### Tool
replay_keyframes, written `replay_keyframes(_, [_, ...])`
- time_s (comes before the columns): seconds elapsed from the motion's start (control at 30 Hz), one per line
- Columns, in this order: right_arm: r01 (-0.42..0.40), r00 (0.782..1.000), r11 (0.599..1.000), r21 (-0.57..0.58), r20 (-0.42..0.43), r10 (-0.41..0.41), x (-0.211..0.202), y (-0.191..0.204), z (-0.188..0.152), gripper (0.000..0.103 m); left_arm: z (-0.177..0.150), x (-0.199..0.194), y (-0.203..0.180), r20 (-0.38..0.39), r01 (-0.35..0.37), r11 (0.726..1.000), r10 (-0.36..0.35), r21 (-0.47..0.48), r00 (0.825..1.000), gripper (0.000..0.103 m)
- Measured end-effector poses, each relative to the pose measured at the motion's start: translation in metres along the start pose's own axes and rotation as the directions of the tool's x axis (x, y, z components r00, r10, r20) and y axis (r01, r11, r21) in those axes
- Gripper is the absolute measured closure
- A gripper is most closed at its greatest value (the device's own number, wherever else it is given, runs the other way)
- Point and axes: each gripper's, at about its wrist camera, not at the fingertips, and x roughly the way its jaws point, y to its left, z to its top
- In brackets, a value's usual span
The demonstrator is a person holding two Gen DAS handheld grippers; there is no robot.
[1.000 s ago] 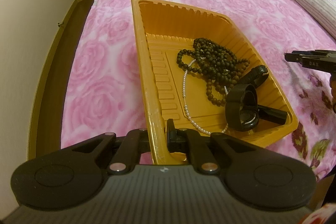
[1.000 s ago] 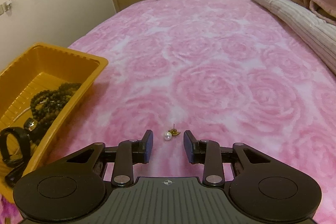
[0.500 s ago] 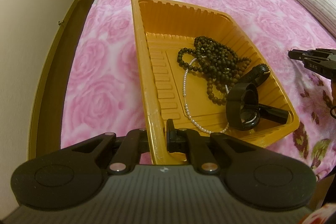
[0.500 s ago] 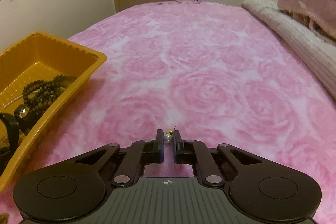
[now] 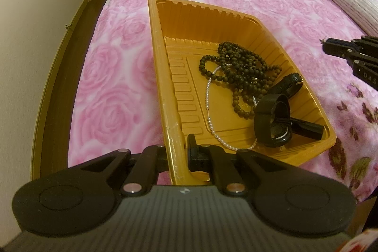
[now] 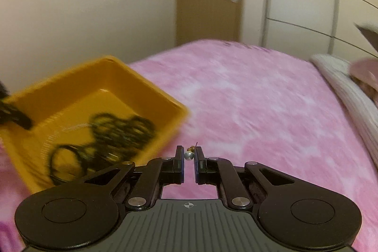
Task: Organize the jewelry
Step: 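Carry the pearl earring into the orange tray and release it, then set the orange tray down on the bed with the left gripper while the right gripper withdraws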
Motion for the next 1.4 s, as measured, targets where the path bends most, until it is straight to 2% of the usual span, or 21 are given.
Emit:
replay_keyframes(0.23, [-0.12, 0.992, 0.99, -0.079, 0.019, 0.122, 0.01, 0.045, 0.019, 0.095, 0.0, 0.0, 0.0, 0.001, 0.0, 1.0, 0.0, 0.0, 1.0, 0.098])
replay_keyframes(0.4, [-0.162, 0.986, 0.981, -0.107, 0.016, 0.165, 0.019, 0.065, 0.026, 0.095, 0.0, 0.0, 0.0, -0.001, 0.001, 1.0, -0.001, 0.001, 1.0, 0.098])
replay_keyframes(1.2, [-0.191, 0.981, 0.976, -0.107, -0.002, 0.192, 0.026, 0.073, 0.03, 0.095, -0.001, 0.0, 0.0, -0.001, 0.001, 1.0, -0.001, 0.0, 1.0, 0.098])
replay_keyframes(1.4, [-0.224, 0.974, 0.97, -0.09, -0.008, 0.224, 0.027, 0.07, 0.031, 0.095, -0.001, 0.0, 0.0, -0.001, 0.001, 1.0, -0.001, 0.0, 1.0, 0.098])
